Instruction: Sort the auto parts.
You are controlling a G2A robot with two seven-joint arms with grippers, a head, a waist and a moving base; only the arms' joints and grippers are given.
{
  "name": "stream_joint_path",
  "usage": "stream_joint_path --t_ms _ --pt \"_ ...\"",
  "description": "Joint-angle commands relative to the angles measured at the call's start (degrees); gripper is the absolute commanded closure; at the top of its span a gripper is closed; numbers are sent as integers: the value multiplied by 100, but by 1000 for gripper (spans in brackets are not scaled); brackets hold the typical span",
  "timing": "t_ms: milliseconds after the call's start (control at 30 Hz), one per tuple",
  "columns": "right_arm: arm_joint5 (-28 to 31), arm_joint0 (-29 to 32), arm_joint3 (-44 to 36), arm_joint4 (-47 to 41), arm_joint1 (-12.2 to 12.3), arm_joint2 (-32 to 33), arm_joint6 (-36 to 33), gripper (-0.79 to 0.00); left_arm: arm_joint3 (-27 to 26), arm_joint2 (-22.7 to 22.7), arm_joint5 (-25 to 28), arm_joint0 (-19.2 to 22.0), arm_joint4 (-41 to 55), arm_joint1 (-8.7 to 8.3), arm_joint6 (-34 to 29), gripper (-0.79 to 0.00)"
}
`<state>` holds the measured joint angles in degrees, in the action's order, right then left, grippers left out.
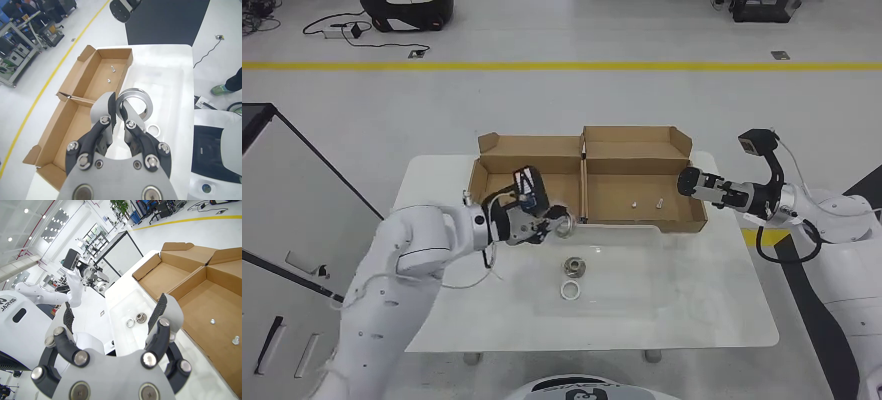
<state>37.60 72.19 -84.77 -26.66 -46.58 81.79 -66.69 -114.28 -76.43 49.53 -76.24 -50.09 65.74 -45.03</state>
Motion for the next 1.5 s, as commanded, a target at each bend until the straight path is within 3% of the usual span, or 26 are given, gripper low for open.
stream_joint_path --t_ms 0,333,867,1167,1467 --pt "0 0 0 0 0 0 0 -785 -17 -327 140 -143 101 -43 336 0" --pt "0 0 0 0 0 0 0 -785 273 -1332 847 -415 1979 -217 1441 0" --pt "0 0 0 0 0 0 0 -785 -208 -1708 847 -1038 4784 -584 1814 0" --pt "0 0 0 0 0 0 0 -785 -733 -2014 847 -1411 6518 -676 1320 0" --pt "0 0 0 0 0 0 0 -785 -858 -2473 847 -1562 8078 -549 230 0"
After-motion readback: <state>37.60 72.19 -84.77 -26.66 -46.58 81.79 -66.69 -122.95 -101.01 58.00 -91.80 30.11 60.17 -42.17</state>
